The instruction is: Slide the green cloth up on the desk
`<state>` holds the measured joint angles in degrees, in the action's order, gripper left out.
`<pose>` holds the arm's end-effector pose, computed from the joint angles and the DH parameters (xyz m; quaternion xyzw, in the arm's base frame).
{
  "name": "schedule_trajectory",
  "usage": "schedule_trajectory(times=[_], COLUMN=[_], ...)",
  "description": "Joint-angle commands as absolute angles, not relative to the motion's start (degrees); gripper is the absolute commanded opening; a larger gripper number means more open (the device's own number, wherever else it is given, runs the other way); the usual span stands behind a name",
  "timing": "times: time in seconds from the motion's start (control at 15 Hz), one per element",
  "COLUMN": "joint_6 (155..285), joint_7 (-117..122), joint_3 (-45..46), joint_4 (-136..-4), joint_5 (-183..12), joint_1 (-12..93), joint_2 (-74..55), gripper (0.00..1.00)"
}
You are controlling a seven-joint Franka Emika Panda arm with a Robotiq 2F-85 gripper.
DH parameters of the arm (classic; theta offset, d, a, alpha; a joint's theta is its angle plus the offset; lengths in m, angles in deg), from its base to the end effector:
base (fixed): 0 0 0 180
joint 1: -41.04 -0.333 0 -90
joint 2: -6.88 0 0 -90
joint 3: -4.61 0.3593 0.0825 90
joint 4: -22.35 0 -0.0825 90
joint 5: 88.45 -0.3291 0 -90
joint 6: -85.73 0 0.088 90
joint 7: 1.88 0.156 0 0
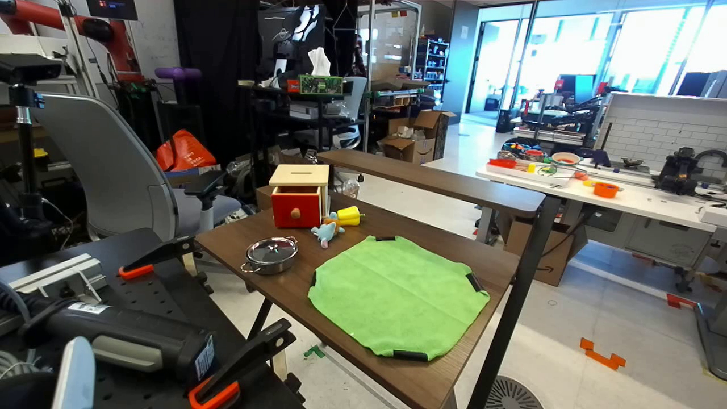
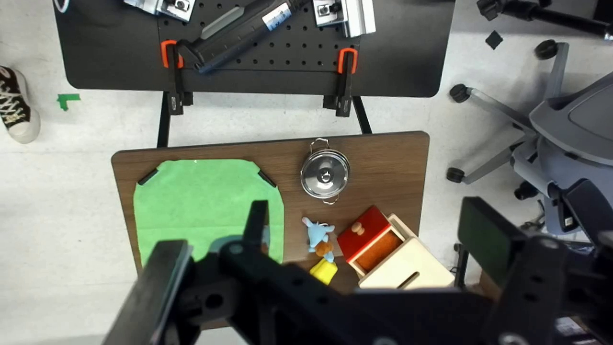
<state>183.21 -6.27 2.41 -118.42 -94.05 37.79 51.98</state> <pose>0.2320 0.0152 0.5424 -0.9968 -0.0472 -0.0170 0.0617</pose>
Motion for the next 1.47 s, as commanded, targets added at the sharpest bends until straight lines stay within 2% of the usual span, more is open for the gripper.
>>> schedule_trajectory(times=[0.0,0.4,0.87,1.4], joint_6=[188.1,201.7,213.9,226.8], joint_7=[-6.4,-8.5,-14.7,-23.0], joint_3=[2.4,-0.6,-4.6,0.8], joint_4=[-116.5,-113.3,-109.8,-100.2], joint_5=[-94.6,-94.9,-102.2,-115.1], joint_1=[38.6,39.5,39.8,45.5], joint_2=[48.7,35.4,11.5,-14.6], gripper=[1.0,1.0,1.0,1.0])
